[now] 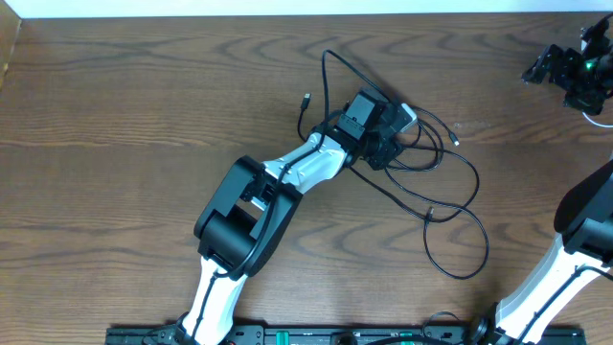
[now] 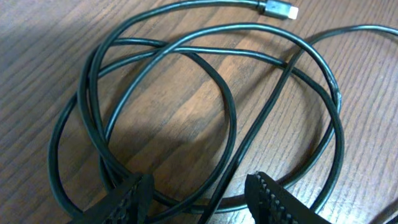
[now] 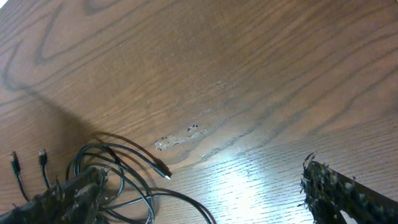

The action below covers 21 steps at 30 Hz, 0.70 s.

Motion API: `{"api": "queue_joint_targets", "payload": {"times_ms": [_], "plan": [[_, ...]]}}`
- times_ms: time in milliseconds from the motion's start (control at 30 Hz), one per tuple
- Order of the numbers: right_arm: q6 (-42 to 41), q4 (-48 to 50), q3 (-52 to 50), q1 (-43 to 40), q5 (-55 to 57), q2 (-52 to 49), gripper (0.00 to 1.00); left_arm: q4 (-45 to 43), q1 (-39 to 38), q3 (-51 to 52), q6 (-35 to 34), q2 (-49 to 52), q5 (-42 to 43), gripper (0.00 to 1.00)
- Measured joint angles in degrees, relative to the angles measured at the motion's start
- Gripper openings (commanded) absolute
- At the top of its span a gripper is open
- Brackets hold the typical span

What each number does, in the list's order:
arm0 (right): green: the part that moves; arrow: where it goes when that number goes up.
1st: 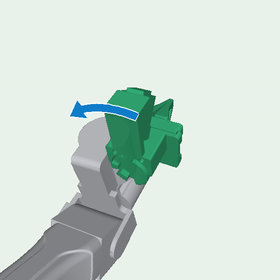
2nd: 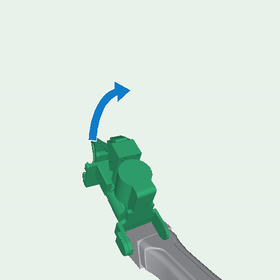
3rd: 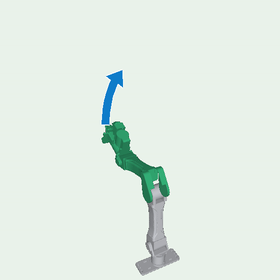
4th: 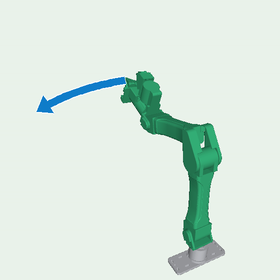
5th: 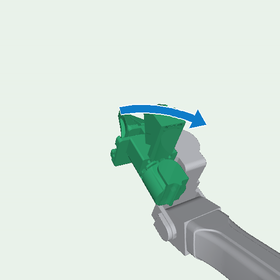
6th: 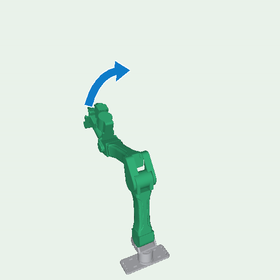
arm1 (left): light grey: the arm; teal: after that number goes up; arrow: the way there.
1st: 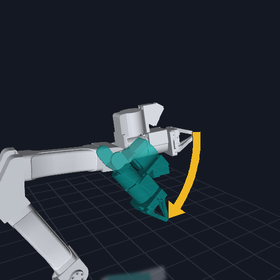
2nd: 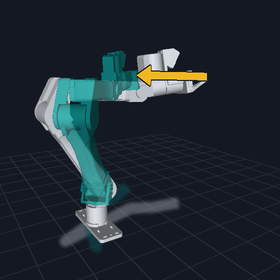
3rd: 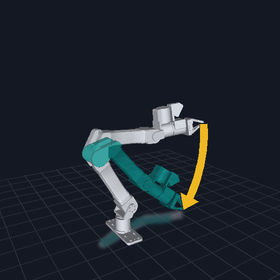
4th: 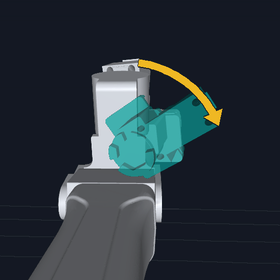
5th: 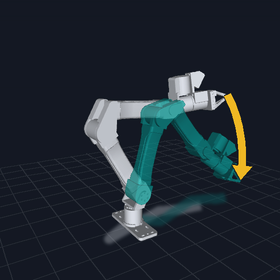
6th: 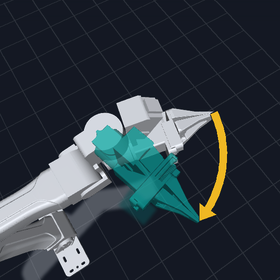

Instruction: Untangle cables

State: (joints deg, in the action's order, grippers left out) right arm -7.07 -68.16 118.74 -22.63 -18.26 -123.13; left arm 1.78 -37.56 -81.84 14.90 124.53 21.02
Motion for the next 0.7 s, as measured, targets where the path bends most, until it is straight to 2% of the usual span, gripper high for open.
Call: {"api": "queue_joint_targets", "payload": {"times_ms": [133, 200, 433, 567, 700], "plan": [[0.1, 0.0, 0.0, 0.0, 0.0, 0.0, 0.99, -0.4, -0.7, 0.0, 0.6, 0.2, -0.3, 0.52], [0.1, -0.2, 0.0, 0.0, 0.0, 0.0, 0.99, -0.5, -1.2, 0.0, 1.0, 0.8, -0.4, 0.49], [0.1, -0.3, 0.0, 0.0, 0.0, 0.0, 0.99, -0.7, -2.1, 0.0, 1.8, 1.9, -0.6, 0.32], [0.1, -0.8, 0.0, 0.0, 0.0, 0.0, 0.99, -0.7, -2.0, 0.0, 1.7, 2.3, -0.9, 0.08], [0.1, -1.1, 0.0, 0.2, 0.0, 0.0, 0.99, -0.7, -2.0, 0.0, 2.1, 2.3, -0.8, 0.07]]}}
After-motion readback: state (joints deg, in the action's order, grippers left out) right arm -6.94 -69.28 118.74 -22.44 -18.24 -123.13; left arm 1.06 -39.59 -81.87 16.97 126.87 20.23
